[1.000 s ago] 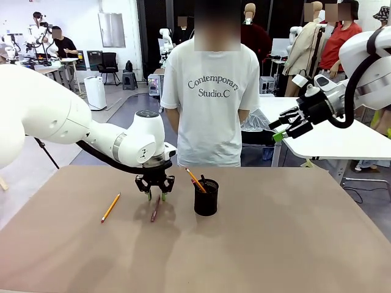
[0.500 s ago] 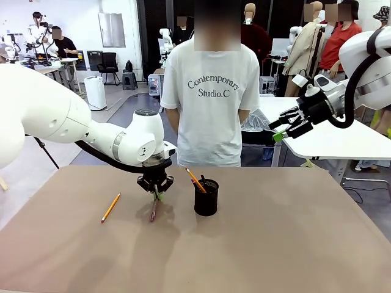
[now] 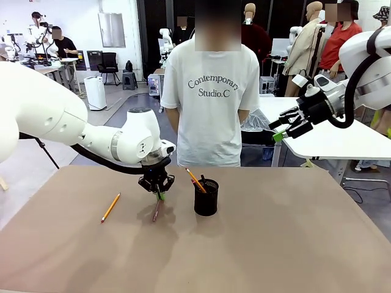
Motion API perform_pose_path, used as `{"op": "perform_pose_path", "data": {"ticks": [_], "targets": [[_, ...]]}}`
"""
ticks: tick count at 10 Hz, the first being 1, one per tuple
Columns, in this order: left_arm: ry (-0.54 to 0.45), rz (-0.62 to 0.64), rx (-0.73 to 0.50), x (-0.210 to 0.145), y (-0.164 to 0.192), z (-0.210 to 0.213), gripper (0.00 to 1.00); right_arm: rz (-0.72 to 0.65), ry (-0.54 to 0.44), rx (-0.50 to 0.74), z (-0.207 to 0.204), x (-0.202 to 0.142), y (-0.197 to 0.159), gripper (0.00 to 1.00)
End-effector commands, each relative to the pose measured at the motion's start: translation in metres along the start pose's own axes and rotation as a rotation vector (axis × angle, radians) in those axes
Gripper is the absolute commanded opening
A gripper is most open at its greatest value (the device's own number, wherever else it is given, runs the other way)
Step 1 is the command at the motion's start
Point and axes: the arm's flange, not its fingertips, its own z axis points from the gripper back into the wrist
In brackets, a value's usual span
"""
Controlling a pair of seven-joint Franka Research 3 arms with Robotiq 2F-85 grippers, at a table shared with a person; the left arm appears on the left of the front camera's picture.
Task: Place the pens into the pen holder.
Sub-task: Pick up a writing instrument from the table and place it into the Pen holder.
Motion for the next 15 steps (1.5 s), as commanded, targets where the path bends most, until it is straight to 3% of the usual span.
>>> {"op": "perform_pose_path", "data": {"ticks": [1, 3, 6, 10, 11, 12, 15], "targets": [[-0.03, -0.016, -0.112, -0.004, 0.018, 0.025, 0.0, 0.005, 0.0, -0.002, 0.001, 0.002, 0.0, 1.0], [-0.138, -0.061, -0.17, 0.001, 0.03, 0.054, 0.0, 0.005, 0.0, -0.002, 0.001, 0.002, 0.0, 1.0], [-0.238, -0.268, -0.482, 0.0, 0.056, 0.089, 0.0, 0.005, 0.0, -0.002, 0.001, 0.002, 0.0, 1.0], [-0.382, -0.495, -0.747, -0.005, 0.092, 0.116, 0.0, 0.005, 0.0, -0.002, 0.001, 0.002, 0.0, 1.0], [-0.401, -0.499, -0.785, -0.007, 0.1, 0.117, 0.0, 0.005, 0.0, -0.002, 0.001, 0.002, 0.0, 1.0], [-0.4, -0.434, -0.669, 0.017, 0.059, 0.119, 0.0, 0.005, 0.0, -0.002, 0.001, 0.002, 0.0, 1.0], [-0.4, -0.434, -0.669, 0.017, 0.059, 0.119, 0.0, 0.005, 0.0, -0.002, 0.001, 0.002, 0.0, 1.0]]}}
